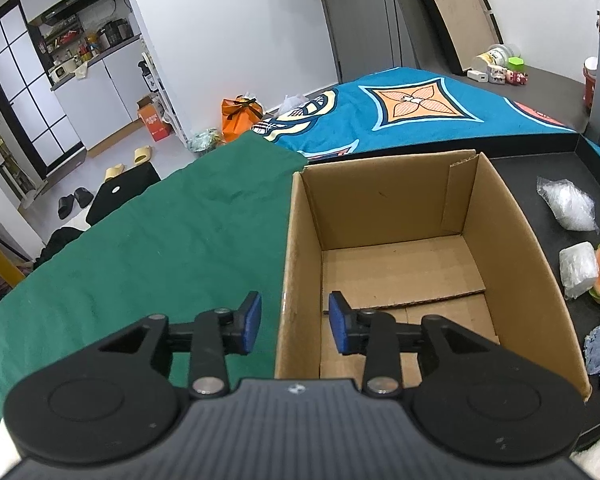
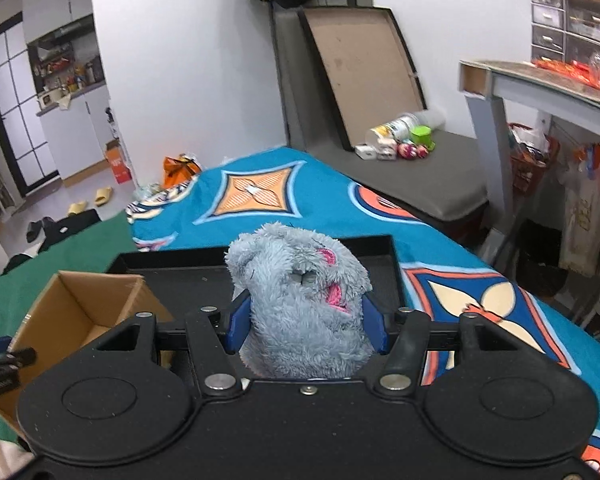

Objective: Organize soft objects
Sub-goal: 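Lift the grey plush with the right tool and carry it over the box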

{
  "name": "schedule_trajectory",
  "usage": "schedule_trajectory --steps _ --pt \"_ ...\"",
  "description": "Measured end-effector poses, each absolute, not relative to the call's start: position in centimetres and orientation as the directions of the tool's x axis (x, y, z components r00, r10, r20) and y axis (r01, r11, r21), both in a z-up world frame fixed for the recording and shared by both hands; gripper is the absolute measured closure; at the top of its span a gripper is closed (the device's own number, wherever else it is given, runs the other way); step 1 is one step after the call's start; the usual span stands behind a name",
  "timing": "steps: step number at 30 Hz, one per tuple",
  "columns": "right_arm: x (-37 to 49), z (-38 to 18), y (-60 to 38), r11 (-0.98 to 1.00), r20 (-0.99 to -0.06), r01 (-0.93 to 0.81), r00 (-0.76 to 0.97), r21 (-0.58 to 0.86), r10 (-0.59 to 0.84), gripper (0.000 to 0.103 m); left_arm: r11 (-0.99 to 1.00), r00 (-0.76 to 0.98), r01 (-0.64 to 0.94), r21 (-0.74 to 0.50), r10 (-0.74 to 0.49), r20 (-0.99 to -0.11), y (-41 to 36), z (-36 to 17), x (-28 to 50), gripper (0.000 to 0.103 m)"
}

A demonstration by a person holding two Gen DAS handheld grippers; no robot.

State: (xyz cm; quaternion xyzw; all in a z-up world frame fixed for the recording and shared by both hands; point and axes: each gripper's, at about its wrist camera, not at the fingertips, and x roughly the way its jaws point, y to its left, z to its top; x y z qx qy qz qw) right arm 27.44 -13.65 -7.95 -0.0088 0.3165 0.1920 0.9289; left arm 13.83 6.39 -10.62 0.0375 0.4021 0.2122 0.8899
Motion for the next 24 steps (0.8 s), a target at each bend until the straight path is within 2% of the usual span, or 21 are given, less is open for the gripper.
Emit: schedule_trajectory --steps 21,24 --pt "24.7 -6.5 -6.1 0.835 -0.551 -0.517 0.648 0.188 0.525 0.048 0.930 0.626 -0.340 0.140 0.335 -0.704 7.1 -10.9 12.6 0.068" --pt "24.4 -6.6 -5.1 0.823 -0.551 -0.534 0.635 0.192 0.541 0.048 0.936 0.628 -0.327 0.133 0.320 -0.709 7.3 -11.1 12.7 0.073"
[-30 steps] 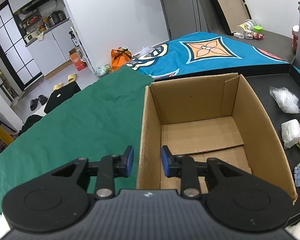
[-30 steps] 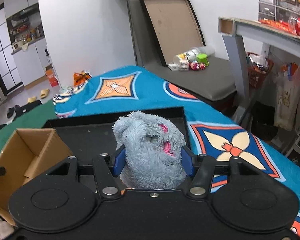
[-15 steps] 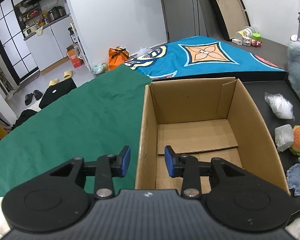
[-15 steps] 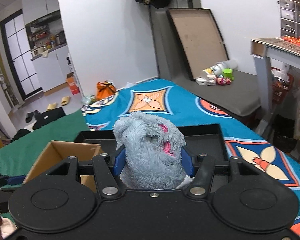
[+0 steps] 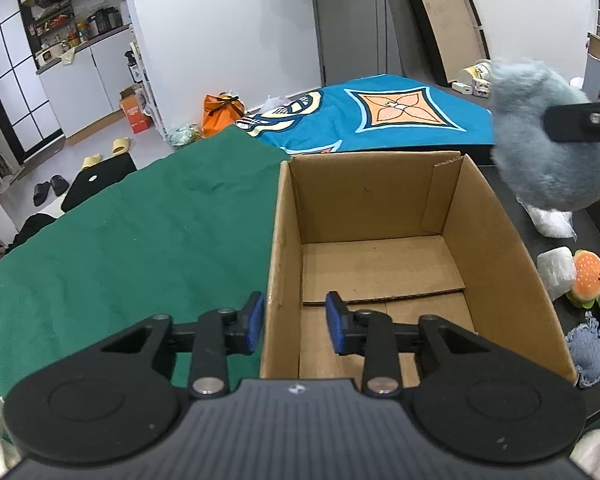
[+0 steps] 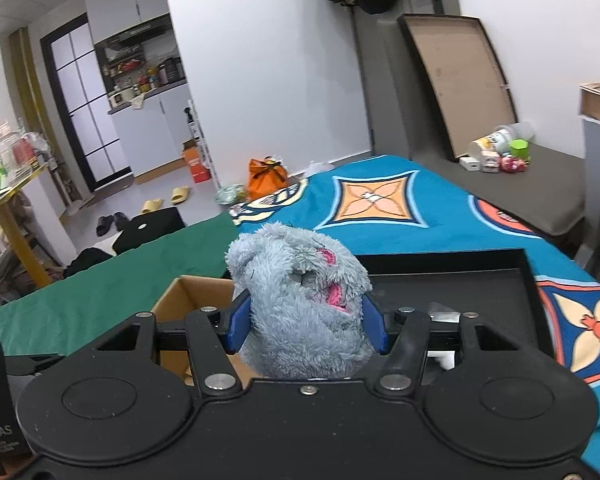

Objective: Organize soft objects
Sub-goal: 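Lift the grey plush with the right tool and carry it over the box, then lower the grey plush into the box and open the right tool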

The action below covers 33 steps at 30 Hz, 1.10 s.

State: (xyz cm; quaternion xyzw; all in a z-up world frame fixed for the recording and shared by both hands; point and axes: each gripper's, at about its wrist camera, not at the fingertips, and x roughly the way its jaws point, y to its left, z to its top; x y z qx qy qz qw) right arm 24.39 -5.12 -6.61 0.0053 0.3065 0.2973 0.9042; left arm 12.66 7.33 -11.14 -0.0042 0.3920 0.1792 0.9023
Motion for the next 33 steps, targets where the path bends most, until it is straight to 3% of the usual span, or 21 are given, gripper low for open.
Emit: schedule_trajectory --steps 6,21,29,33 --pt "23.9 -7.2 -3.0 0.800 -0.567 -0.569 0.601 0.191 0.563 0.047 0.932 0.639 -0.334 0.141 0.334 -0.693 7.7 -11.4 12.6 0.095" --pt "22.9 -8.5 -0.7 0.751 -0.591 -0.623 0.529 0.217 0.609 0.046 0.962 0.689 -0.239 0.129 0.262 -0.676 8.6 -10.4 11.6 0.097" --pt "23.1 -8.9 -1.5 0.766 -0.604 -0.605 0.534 0.216 0.592 0.030 0.951 0.645 -0.272 0.145 0.292 -0.706 8.3 -10.7 12.3 0.096" --pt "23.0 -8.8 -2.8 0.775 -0.600 -0.589 0.541 0.231 0.590 0.029 0.946 0.636 -0.288 0.152 0.307 -0.708 8.2 -10.9 12.4 0.096"
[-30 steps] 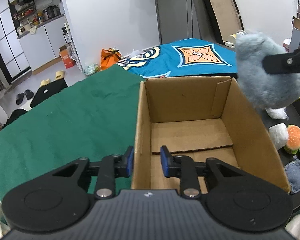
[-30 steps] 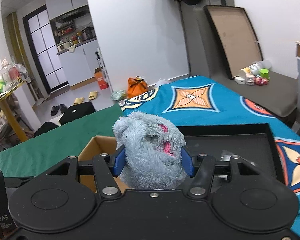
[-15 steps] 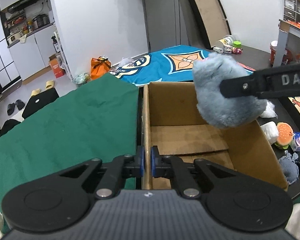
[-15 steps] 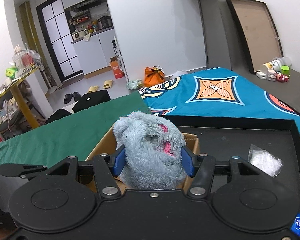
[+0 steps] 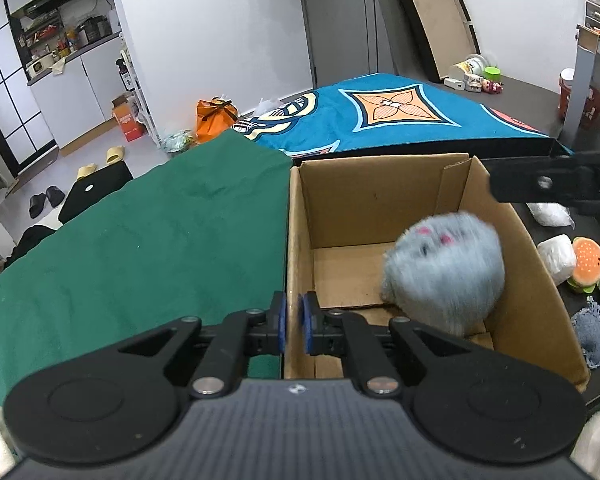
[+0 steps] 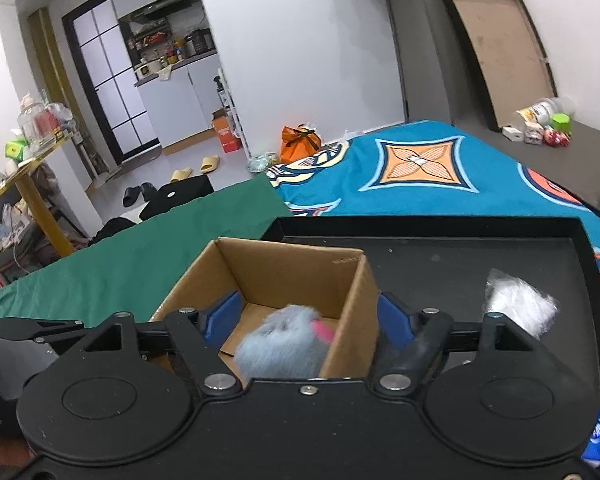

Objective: Organize soft objects
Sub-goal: 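Lower the grey plush into the box and open the right tool, then reach the right tool to the blue tissue pack and grasp it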

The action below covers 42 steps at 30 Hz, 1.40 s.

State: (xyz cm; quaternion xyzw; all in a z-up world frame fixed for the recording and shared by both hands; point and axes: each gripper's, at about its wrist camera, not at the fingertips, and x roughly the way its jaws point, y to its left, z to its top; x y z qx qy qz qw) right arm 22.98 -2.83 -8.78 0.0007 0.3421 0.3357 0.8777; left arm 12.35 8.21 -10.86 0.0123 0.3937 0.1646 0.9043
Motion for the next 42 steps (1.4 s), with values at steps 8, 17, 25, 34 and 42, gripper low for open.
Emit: schedule_trajectory --steps 8,17,25,34,42 --pt "22.5 -9.8 -6.0 0.806 -0.622 -0.536 0.549 0.251 0.558 0.029 0.939 0.616 -0.289 0.188 0.333 -0.714 7.5 -10.7 12.3 0.091" --pt "21.9 -10.8 -9.5 0.848 -0.647 -0.472 0.574 0.240 0.502 0.029 0.930 0.617 -0.293 0.222 0.362 -0.699 6.4 -10.0 12.0 0.056" --pt "21.9 -12.0 -13.1 0.888 -0.676 -0.408 0.594 0.214 0.436 0.029 0.923 0.604 -0.311 0.226 0.376 -0.703 5.7 -9.8 12.0 0.046" --pt "22.4 -13.5 -15.2 0.912 -0.701 -0.365 0.600 0.189 0.386 0.029 0.919 0.584 -0.313 0.240 0.385 -0.714 4.7 -10.0 12.4 0.040" --pt "22.9 -14.9 -17.5 0.953 -0.736 -0.258 0.613 0.158 0.288 0.029 0.916 0.576 -0.324 0.237 0.390 -0.719 3.9 -10.1 12.9 0.038"
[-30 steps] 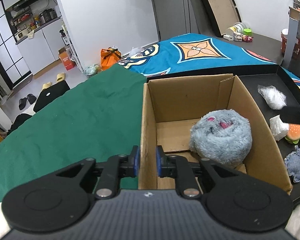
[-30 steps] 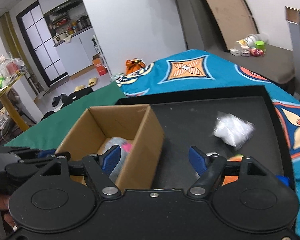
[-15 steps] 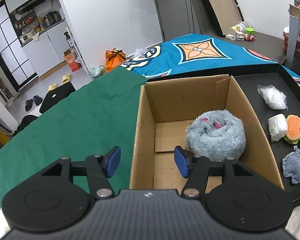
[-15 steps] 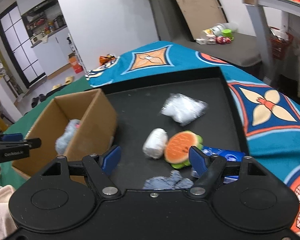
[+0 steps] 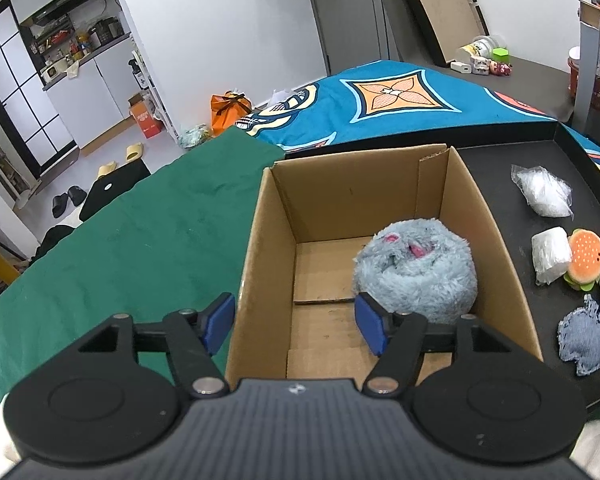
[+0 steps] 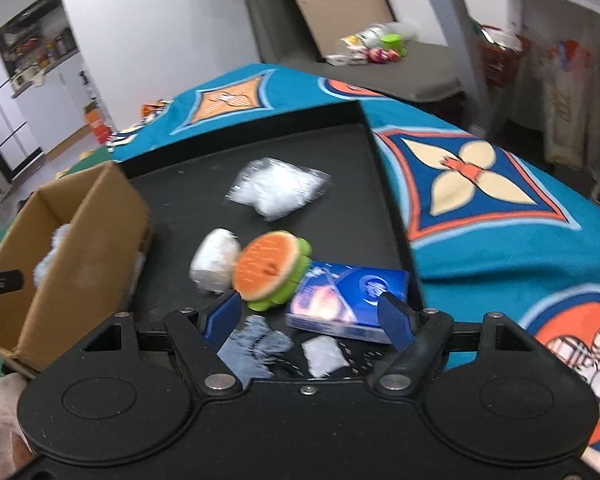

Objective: Organize soft objects
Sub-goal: 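Reach the right tool to the blue tissue pack and grasp it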

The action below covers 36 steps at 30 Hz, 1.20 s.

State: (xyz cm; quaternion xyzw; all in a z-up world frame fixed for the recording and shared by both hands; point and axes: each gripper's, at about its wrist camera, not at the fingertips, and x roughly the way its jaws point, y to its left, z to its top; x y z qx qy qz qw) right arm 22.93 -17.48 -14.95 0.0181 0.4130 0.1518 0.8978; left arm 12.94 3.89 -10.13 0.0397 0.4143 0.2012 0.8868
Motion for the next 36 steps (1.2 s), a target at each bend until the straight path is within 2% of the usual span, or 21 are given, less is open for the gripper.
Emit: schedule_trajectory --steps 4,8,20,22,23,24,36 --pt "23.0 -15.8 -18.0 0.966 -0.753 -0.209 0.608 0.153 0.251 0.026 0.910 0.566 -0.346 0.229 0.398 -0.722 3.8 -10.0 13.1 0.037" --pt "23.1 -16.5 -18.2 0.969 -0.759 -0.181 0.604 0.165 0.243 0.017 0.905 0.558 -0.362 0.225 0.404 -0.725 3.8 -10.0 13.2 0.036" --pt "24.3 -17.8 -17.0 0.979 -0.770 -0.152 0.607 0.133 0.199 0.017 0.888 0.532 -0.359 0.287 0.447 -0.719 2.9 -10.7 14.0 0.031" --pt "24.5 -17.9 -16.6 0.982 -0.772 -0.157 0.609 0.108 0.182 0.018 0.886 0.528 -0.359 0.294 0.452 -0.719 2.8 -10.7 14.1 0.031" --pt "24.5 -18.0 -16.4 0.982 -0.773 -0.158 0.609 0.099 0.176 0.021 0.885 0.525 -0.360 0.295 0.454 -0.720 2.8 -10.7 14.1 0.031" --pt "24.6 -18.1 -16.4 0.984 -0.777 -0.157 0.607 0.090 0.168 0.031 0.884 0.523 -0.362 0.295 0.454 -0.721 2.8 -10.7 14.2 0.031" --pt "23.8 -16.8 -16.5 0.978 -0.767 -0.179 0.610 0.110 0.198 0.032 0.885 0.532 -0.364 0.291 0.453 -0.715 2.6 -10.4 14.1 0.031"
